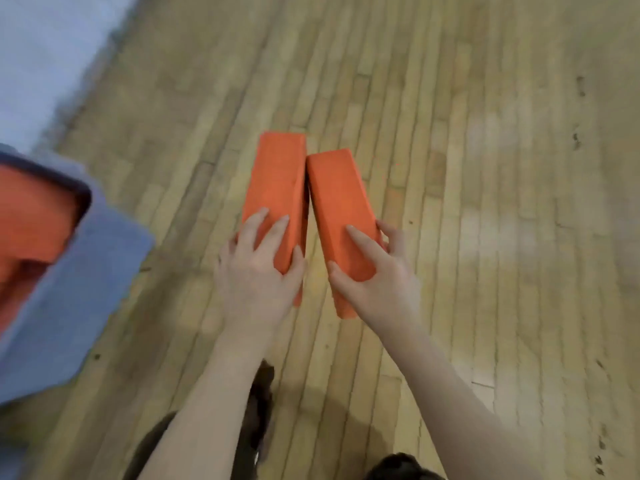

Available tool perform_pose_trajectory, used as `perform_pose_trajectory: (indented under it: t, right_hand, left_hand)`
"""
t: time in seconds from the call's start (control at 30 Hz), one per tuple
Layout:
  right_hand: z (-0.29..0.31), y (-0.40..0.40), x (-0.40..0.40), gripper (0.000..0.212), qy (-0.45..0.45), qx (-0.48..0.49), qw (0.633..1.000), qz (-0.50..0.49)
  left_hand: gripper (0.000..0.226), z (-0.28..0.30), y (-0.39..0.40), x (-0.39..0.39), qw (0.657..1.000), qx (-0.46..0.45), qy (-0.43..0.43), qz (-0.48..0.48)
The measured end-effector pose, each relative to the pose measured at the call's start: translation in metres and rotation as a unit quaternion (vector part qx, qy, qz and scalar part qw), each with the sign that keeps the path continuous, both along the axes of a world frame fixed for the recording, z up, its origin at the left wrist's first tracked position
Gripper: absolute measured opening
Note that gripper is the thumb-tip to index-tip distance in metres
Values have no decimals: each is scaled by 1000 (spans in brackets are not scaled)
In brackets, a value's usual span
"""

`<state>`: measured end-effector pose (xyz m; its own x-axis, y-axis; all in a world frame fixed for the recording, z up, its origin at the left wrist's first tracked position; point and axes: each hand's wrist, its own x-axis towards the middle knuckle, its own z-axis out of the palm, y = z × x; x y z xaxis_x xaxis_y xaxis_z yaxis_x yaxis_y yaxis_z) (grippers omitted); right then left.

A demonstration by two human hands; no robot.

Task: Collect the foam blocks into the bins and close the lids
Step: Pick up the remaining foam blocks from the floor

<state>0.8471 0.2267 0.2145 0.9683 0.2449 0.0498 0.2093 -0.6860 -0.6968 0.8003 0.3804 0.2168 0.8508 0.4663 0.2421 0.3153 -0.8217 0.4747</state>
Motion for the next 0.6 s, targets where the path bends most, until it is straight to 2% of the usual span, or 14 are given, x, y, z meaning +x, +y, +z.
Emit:
perform_pose_trajectory:
  t: [0.13, 0.3, 0.37, 0.5, 0.6]
  right_hand:
    - [45, 157, -21, 56, -8, 29, 991, 134]
    - [82, 327, -59, 56, 15, 39, 966, 254]
    - [96, 377, -71, 53, 33, 40, 963, 264]
    - [122, 457, -77, 50, 23, 83, 951, 298]
    - [132, 512, -77, 49, 35, 79, 930, 356]
  left_hand:
    - [41, 48, 134, -64, 990, 20, -12, 139]
    - [42, 80, 271, -137, 955, 14, 1, 296]
    - [43, 94, 312, -156, 948, 6, 12, 317]
    - [37, 120, 379, -182, 941, 53, 12, 334]
    - [35, 125, 417, -195, 921, 87, 26, 379]
